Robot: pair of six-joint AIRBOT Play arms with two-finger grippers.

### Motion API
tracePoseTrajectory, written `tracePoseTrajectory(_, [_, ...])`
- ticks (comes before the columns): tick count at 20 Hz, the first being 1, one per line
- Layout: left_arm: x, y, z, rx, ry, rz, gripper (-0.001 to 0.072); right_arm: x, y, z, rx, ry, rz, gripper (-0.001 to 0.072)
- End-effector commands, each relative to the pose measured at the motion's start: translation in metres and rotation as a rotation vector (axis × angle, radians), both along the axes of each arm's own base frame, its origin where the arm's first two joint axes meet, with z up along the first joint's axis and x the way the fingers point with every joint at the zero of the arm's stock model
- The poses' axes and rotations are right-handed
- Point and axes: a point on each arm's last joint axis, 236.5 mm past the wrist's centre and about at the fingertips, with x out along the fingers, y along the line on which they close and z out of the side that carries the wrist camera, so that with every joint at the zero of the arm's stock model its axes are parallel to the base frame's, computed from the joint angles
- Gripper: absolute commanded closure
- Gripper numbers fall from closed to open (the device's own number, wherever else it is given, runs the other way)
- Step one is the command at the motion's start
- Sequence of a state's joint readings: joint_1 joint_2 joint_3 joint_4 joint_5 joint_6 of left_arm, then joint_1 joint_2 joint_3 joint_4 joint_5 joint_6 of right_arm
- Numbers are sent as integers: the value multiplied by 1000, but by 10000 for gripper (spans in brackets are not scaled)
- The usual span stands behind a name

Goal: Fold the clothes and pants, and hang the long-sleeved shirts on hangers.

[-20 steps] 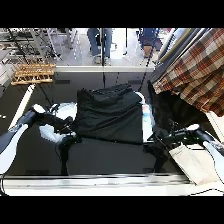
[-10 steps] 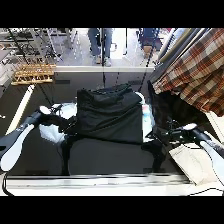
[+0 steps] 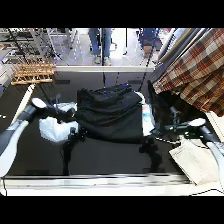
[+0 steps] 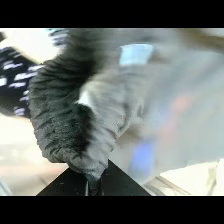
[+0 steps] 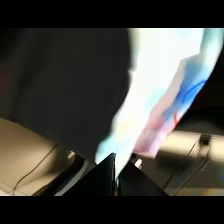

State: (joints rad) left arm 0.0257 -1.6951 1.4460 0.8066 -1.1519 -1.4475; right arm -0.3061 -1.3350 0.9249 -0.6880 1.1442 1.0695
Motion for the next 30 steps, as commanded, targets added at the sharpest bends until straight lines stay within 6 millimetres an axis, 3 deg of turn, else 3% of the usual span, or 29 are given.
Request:
tracePoseTrajectory(1, [-4,2,139,0,-259,-138,701,6,-14,120,-107,-322,21,692])
tracePoseTrajectory(3, [-14,5,245,40,-493,-180,700,-3,-37,231,-240,-601,-48,692])
tracePoseTrajectory(5, [-37,5,352,48,-748,-156,700,-39,-54,348,-430,-880,-135,692])
tracePoseTrajectory(7, [-81,-3,452,-91,-996,-116,700,-85,-55,442,-624,-1096,-201,692])
tracePoseTrajectory(8, [-109,-6,493,-177,-1100,-108,700,-106,-51,478,-705,-1181,-224,692])
tracePoseTrajectory(10, [-163,-8,547,-274,-1261,-127,700,-141,-43,541,-844,-1329,-277,692])
tracePoseTrajectory(12, [-201,-6,574,-281,-1365,-135,699,-160,-36,585,-897,-1444,-330,692])
tracePoseTrajectory(13, [-210,-2,579,-254,-1394,-119,699,-165,-34,599,-905,-1487,-343,692])
tracePoseTrajectory(15, [-206,11,580,-196,-1407,-73,699,-158,-33,612,-850,-1536,-344,692])
tracePoseTrajectory(17, [-174,29,556,-156,-1332,-20,699,-130,-30,595,-721,-1487,-265,692])
tracePoseTrajectory(19, [-131,35,501,-149,-1186,-14,699,-87,-20,540,-490,-1321,-88,691])
tracePoseTrajectory(20, [-106,34,457,-124,-1080,-18,699,-67,-15,506,-385,-1220,-5,691])
tracePoseTrajectory(22, [-60,26,359,-47,-868,-41,699,-18,-6,413,-296,-965,121,691])
tracePoseTrajectory(25, [8,22,214,79,-644,7,699,65,-4,244,-445,-628,160,691])
tracePoseTrajectory(26, [34,21,171,96,-598,53,699,92,-13,204,-486,-575,95,691])
tracePoseTrajectory(28, [86,24,106,78,-532,186,699,131,-35,141,-479,-464,-49,692])
tracePoseTrajectory(30, [123,21,73,-15,-480,274,699,146,-38,111,-437,-399,-70,691])
